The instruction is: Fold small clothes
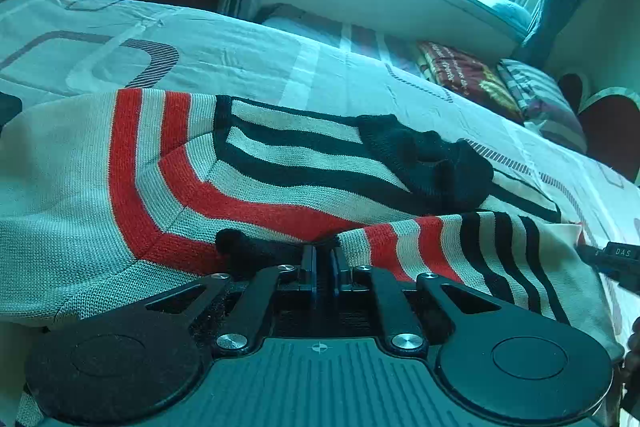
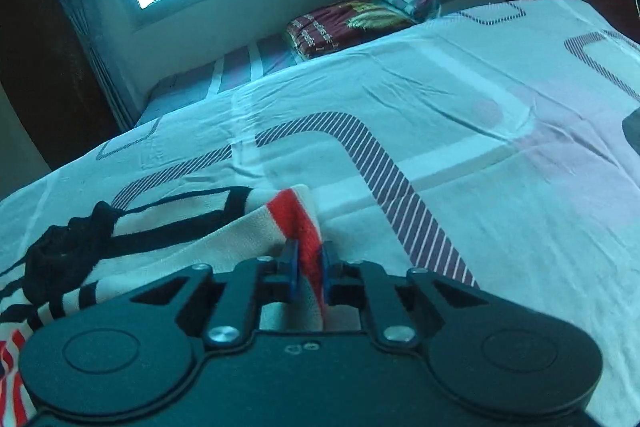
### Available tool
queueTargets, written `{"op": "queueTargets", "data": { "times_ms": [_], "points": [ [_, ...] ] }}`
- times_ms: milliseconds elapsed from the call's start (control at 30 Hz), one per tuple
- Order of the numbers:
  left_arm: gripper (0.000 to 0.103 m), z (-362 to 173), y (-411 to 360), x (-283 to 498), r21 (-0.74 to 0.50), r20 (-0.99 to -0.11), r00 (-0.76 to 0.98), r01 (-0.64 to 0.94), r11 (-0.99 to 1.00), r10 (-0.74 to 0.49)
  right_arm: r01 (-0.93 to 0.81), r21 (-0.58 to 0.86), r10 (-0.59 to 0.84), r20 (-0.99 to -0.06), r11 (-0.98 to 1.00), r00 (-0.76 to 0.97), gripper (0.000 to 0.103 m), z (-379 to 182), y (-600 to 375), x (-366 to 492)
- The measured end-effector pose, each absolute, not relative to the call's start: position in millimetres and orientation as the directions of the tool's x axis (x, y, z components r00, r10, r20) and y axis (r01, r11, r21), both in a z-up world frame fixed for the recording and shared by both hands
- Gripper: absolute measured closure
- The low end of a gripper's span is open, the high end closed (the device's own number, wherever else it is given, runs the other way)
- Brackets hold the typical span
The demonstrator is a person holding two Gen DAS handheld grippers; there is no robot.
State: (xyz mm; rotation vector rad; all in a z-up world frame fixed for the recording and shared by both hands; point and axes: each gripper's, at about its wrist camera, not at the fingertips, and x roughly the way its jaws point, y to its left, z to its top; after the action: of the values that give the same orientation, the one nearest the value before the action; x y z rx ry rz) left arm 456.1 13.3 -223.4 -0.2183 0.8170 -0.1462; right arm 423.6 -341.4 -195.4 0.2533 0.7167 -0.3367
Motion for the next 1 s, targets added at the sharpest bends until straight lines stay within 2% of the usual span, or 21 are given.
{"op": "queueTargets", "data": {
  "times_ms": [33,67,133,267,400,533,600,633,667,733,1000],
  "points": [
    [0.093,-219.1,10.4,456.4,-0.238,-0.715,0.669,0.039,0.971,-0.202,0.380,0.086,-0.226,-0.676,0.921,0.701,0.086,-190.4,-336.8,424.4],
    [0.093,-214.8,8.9,455.7,-0.237,-0.719,0.665,0.035,0.971,-0.200,0.390,0.087,-0.237,-0.668,0.917,0.706,0.077,-184.9,-335.2,421.7],
    [0.092,-207.4,9.0,450.2,-0.249,-0.716,0.667,0.034,0.968,-0.208,0.388,0.099,-0.244,-0.632,0.916,0.736,0.073,-172.7,-330.9,410.1],
    [0.092,-216.3,13.8,448.3,-0.252,-0.734,0.648,0.020,0.968,-0.204,0.289,0.077,-0.182,-0.619,0.954,0.764,0.072,-166.8,-298.5,396.4],
    [0.092,-211.9,16.2,450.1,-0.241,-0.746,0.632,0.037,0.970,-0.210,0.243,-0.037,-0.199,-0.702,0.969,0.684,0.073,-190.1,-277.3,409.6],
    [0.090,-199.2,38.5,438.0,-0.303,-0.753,0.618,-0.020,0.953,-0.226,0.197,0.040,-0.122,-0.664,0.980,0.737,0.068,-167.1,-260.2,394.9],
    [0.047,-197.8,51.6,431.5,-0.303,-0.772,0.599,-0.054,0.952,-0.212,0.151,0.062,-0.075,-0.653,0.987,0.753,0.060,-159.0,-240.1,387.4],
    [0.004,-196.4,58.6,426.7,-0.290,-0.778,0.601,-0.081,0.954,-0.186,0.121,0.087,-0.036,-0.649,0.989,0.760,0.057,-156.6,-230.2,384.1],
    [0.000,-192.5,67.0,418.2,-0.277,-0.762,0.630,-0.109,0.955,-0.149,0.093,0.106,-0.003,-0.647,0.990,0.762,0.056,-155.5,-220.0,382.1],
    [0.000,-185.0,84.7,403.8,-0.274,-0.733,0.669,-0.123,0.954,-0.125,0.043,0.121,0.047,-0.654,0.992,0.755,0.056,-156.4,-196.6,379.9],
    [0.000,-189.7,200.7,364.0,-0.348,-0.743,0.669,-0.350,0.870,-0.027,-0.100,0.174,0.192,-0.672,0.980,0.715,0.056,-164.5,-116.6,382.0]
  ]
}}
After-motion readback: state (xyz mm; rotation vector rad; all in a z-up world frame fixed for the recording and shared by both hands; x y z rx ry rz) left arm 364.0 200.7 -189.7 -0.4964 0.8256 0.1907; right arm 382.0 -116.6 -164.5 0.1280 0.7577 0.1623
